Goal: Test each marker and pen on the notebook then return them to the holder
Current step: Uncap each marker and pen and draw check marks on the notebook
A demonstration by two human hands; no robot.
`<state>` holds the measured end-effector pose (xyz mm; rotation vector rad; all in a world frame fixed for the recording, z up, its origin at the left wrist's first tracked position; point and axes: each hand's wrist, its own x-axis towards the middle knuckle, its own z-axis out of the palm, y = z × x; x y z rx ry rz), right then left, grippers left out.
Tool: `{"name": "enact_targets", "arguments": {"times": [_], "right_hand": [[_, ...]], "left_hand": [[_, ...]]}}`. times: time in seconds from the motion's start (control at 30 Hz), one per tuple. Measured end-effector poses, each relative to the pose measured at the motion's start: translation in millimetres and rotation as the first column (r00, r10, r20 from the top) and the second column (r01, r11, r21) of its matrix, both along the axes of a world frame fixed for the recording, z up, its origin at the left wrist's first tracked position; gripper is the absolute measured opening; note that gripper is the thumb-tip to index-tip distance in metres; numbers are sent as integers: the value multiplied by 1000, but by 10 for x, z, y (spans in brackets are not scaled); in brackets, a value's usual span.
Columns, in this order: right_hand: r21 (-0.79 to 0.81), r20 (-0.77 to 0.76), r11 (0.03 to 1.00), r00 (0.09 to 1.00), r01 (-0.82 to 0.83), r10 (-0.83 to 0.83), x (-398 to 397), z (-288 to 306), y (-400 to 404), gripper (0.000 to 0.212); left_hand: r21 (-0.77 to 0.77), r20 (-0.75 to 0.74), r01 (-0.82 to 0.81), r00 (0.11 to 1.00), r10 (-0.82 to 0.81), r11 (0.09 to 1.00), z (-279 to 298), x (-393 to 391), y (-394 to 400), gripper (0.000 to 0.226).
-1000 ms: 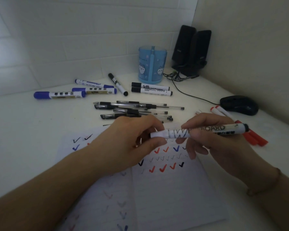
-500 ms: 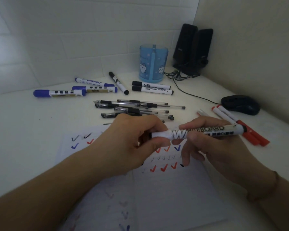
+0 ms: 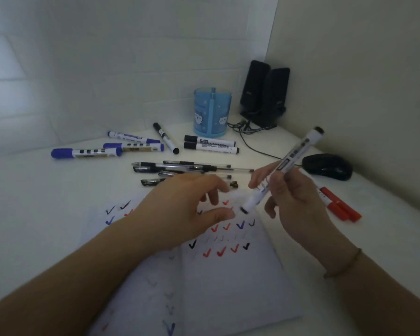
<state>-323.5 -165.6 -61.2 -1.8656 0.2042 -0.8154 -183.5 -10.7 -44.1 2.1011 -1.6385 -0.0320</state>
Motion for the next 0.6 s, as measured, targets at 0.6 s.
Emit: {"name": "enact_targets", "arguments": {"times": [0.6], "right_hand": [[-851,-418,516,470,95,-777,-216,113,-270,30]], "left_hand": [[758,420,-377,907,45,533,395,-49,-20,44]]}}
